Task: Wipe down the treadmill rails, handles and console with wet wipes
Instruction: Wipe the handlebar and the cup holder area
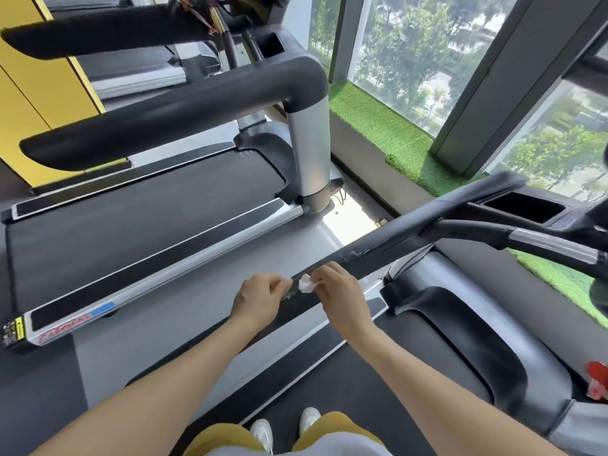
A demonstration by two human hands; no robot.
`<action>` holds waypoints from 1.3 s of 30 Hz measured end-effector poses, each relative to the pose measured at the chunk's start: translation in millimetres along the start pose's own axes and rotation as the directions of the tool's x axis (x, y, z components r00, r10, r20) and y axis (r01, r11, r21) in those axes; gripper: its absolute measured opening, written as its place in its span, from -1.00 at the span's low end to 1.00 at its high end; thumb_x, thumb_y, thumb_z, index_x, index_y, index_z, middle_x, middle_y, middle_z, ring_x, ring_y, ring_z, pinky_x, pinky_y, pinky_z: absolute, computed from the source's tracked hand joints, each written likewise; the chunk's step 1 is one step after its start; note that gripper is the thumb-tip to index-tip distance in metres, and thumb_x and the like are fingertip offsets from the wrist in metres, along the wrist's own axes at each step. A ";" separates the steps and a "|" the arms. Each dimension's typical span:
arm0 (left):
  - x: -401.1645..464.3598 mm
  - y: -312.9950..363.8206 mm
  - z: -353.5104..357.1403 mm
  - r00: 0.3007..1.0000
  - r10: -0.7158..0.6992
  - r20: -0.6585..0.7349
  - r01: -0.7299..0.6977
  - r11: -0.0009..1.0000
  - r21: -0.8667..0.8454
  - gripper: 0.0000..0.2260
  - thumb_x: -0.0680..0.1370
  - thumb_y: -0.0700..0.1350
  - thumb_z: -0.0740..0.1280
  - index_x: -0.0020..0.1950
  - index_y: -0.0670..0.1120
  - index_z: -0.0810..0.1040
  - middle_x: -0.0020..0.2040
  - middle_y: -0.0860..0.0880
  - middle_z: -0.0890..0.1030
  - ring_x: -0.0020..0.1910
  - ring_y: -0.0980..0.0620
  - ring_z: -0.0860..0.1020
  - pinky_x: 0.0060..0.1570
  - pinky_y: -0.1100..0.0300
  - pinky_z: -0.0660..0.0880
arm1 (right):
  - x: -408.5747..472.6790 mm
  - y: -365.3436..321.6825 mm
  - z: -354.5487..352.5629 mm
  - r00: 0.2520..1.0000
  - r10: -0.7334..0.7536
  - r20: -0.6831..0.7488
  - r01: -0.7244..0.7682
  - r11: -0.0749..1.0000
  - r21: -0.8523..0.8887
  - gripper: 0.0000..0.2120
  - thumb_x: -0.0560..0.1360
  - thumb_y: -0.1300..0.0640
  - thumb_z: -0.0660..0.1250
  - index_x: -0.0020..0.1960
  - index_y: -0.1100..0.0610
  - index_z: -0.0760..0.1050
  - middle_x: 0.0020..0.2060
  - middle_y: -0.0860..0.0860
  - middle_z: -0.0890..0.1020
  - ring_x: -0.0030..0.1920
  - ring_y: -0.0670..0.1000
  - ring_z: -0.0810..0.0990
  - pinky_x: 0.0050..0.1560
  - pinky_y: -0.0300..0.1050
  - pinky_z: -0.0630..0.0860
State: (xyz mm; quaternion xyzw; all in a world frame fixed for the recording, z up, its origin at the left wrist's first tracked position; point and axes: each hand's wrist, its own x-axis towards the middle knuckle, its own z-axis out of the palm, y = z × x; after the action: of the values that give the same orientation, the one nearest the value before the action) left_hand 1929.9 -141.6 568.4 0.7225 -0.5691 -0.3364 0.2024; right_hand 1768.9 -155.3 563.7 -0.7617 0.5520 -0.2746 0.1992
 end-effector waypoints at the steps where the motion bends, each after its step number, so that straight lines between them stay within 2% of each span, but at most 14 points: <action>1: 1.3 10.9 3.2 0.996 -0.062 0.064 0.072 0.982 -0.173 -0.69 0.60 0.08 0.22 -0.01 -0.10 0.63 -0.11 -0.05 0.63 -0.07 -0.05 0.58 -0.06 0.12 0.51 | -2.7 1.5 -5.2 0.999 -0.041 -0.025 0.041 0.999 -0.004 -0.85 0.41 0.42 0.35 -0.13 0.20 0.55 -0.18 -0.01 0.56 -0.23 0.00 0.52 -0.24 -0.35 0.32; 4: 4.1 43.0 15.5 0.943 -0.136 0.305 0.294 0.771 -0.564 -0.76 0.58 0.00 0.28 0.00 -0.17 0.58 -0.16 -0.06 0.61 -0.10 0.02 0.59 -0.10 0.24 0.56 | -3.5 10.8 -17.4 0.983 -0.159 -0.086 0.159 0.987 -0.016 -0.81 0.36 0.43 0.39 -0.18 0.18 0.49 -0.23 -0.03 0.51 -0.26 -0.11 0.41 -0.25 -0.35 0.34; 7: 11.5 56.6 26.5 0.957 -0.106 0.271 0.260 0.728 -0.634 -0.92 0.57 -0.17 0.32 -0.07 -0.16 0.56 -0.17 -0.08 0.59 -0.11 0.02 0.57 -0.10 0.24 0.56 | -4.5 25.2 -30.0 0.988 -0.156 0.007 0.155 0.985 0.074 -0.80 0.37 0.36 0.37 -0.05 0.17 0.51 -0.05 -0.03 0.51 -0.09 -0.11 0.46 -0.12 -0.30 0.44; 9: 17.6 59.8 31.6 0.971 -0.065 0.231 0.195 0.777 -0.599 -0.92 0.57 -0.18 0.31 -0.11 -0.11 0.56 -0.16 -0.10 0.59 -0.09 -0.03 0.56 -0.02 0.12 0.58 | -4.7 35.0 -39.9 0.985 -0.040 0.168 0.010 0.985 0.173 -0.68 0.43 0.21 0.36 0.17 0.15 0.47 0.12 -0.04 0.47 0.10 -0.09 0.47 0.09 -0.25 0.46; 11: 21.6 66.1 36.8 0.975 -0.003 0.224 0.129 0.824 -0.551 -0.89 0.57 -0.15 0.32 -0.15 -0.05 0.58 -0.19 -0.11 0.58 -0.14 -0.04 0.53 0.04 0.00 0.54 | 0.5 44.4 -48.8 0.961 0.084 0.265 -0.159 0.948 0.276 -0.64 0.52 0.10 0.32 0.28 0.14 0.41 0.16 -0.03 0.49 0.15 -0.06 0.49 0.17 -0.18 0.47; 12: 23.2 69.7 40.4 0.977 0.029 0.212 0.088 0.848 -0.523 -0.88 0.56 -0.14 0.33 -0.17 -0.02 0.58 -0.22 -0.09 0.59 -0.18 -0.01 0.52 0.00 0.02 0.54 | 5.2 48.3 -52.9 0.950 0.118 0.288 -0.208 0.929 0.307 -0.67 0.55 0.08 0.30 0.28 0.13 0.42 0.12 -0.02 0.54 0.11 -0.04 0.53 0.13 -0.16 0.50; 14: 24.8 78.9 47.8 0.983 0.083 0.161 0.001 0.885 -0.465 -0.87 0.56 -0.13 0.34 -0.19 0.01 0.58 -0.27 0.02 0.60 -0.24 0.08 0.53 -0.15 0.27 0.50 | 14.5 55.4 -59.4 0.942 0.124 0.312 -0.221 0.929 0.298 -0.78 0.56 0.10 0.30 0.19 0.10 0.51 -0.02 -0.04 0.61 -0.02 -0.05 0.57 -0.06 -0.30 0.50; 17: 28.3 91.5 57.7 0.988 0.133 0.075 -0.099 0.932 -0.350 -0.95 0.55 -0.14 0.35 -0.07 -0.05 0.60 -0.14 0.05 0.59 -0.15 0.12 0.55 -0.16 0.45 0.43 | 28.1 69.5 -66.3 0.952 0.153 0.263 -0.217 0.948 0.234 -0.86 0.54 0.16 0.33 0.07 0.13 0.59 -0.12 -0.03 0.61 -0.12 -0.04 0.56 -0.23 -0.42 0.40; 21: 34.2 90.0 61.7 0.987 0.127 -0.094 -0.142 0.974 -0.178 -0.83 0.54 -0.17 0.34 0.13 -0.07 0.58 0.03 0.00 0.47 0.00 0.07 0.53 0.11 0.21 0.47 | 55.5 92.2 -70.8 0.990 0.130 -0.052 -0.128 0.991 0.042 -0.87 0.53 0.27 0.30 0.02 0.24 0.60 -0.08 0.07 0.58 -0.07 0.06 0.52 -0.17 -0.19 0.37; 24: 33.0 77.4 55.8 0.981 0.097 -0.171 -0.113 0.990 -0.086 -0.82 0.57 -0.14 0.31 0.16 -0.05 0.56 0.09 0.00 0.46 0.04 0.05 0.52 0.08 0.19 0.44 | 76.6 110.3 -72.1 0.971 -0.024 -0.236 -0.029 0.975 -0.220 -0.86 0.42 0.43 0.33 -0.07 0.27 0.57 -0.13 0.12 0.62 -0.11 0.14 0.55 -0.20 -0.10 0.44; 28: 27.1 53.2 45.9 0.968 0.036 -0.248 -0.043 0.999 -0.025 -0.81 0.59 -0.14 0.27 0.19 -0.06 0.55 0.15 -0.03 0.48 0.08 0.04 0.51 0.00 0.24 0.41 | 76.5 124.4 -59.5 0.977 -0.048 -0.208 -0.040 0.917 -0.397 -0.83 0.34 0.45 0.35 -0.14 0.23 0.53 -0.27 0.11 0.64 -0.21 0.18 0.60 -0.24 -0.08 0.47; 32: 19.5 27.4 37.1 0.962 -0.016 -0.272 0.018 1.000 0.003 -0.82 0.59 -0.14 0.26 0.17 -0.07 0.55 0.15 -0.05 0.49 0.08 0.00 0.52 -0.03 0.23 0.40 | 57.2 111.7 -42.8 0.986 0.026 -0.162 -0.077 0.946 -0.314 -0.74 0.43 0.40 0.28 0.03 0.18 0.60 0.05 0.04 0.67 0.12 0.11 0.61 -0.03 -0.06 0.54; 35: 14.4 11.3 30.0 0.962 -0.026 -0.270 0.030 0.999 0.010 -0.82 0.59 -0.14 0.25 0.17 -0.08 0.55 0.17 -0.06 0.49 0.08 -0.01 0.52 -0.05 0.24 0.39 | 47.4 95.0 -27.5 0.985 0.093 -0.147 -0.127 0.961 -0.246 -0.62 0.47 0.44 0.22 0.16 0.13 0.60 0.21 0.00 0.59 0.29 0.03 0.51 0.20 -0.15 0.43; 39: 7.0 -7.7 20.7 0.968 -0.002 -0.250 0.005 1.000 0.012 -0.82 0.59 -0.14 0.26 0.16 -0.08 0.55 0.17 -0.07 0.49 0.07 0.00 0.52 -0.08 0.26 0.39 | 30.0 66.3 -5.8 0.986 0.107 -0.125 -0.135 0.960 -0.245 -0.61 0.41 0.49 0.17 0.05 0.13 0.57 0.11 -0.02 0.62 0.19 0.04 0.56 -0.04 -0.27 0.34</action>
State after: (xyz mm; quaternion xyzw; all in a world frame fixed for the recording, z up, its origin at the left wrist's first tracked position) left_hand 1921.2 -144.3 547.0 0.7614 -0.5398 -0.2396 0.2672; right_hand 1723.9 -204.5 534.0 -0.7293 0.6383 -0.2309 0.0862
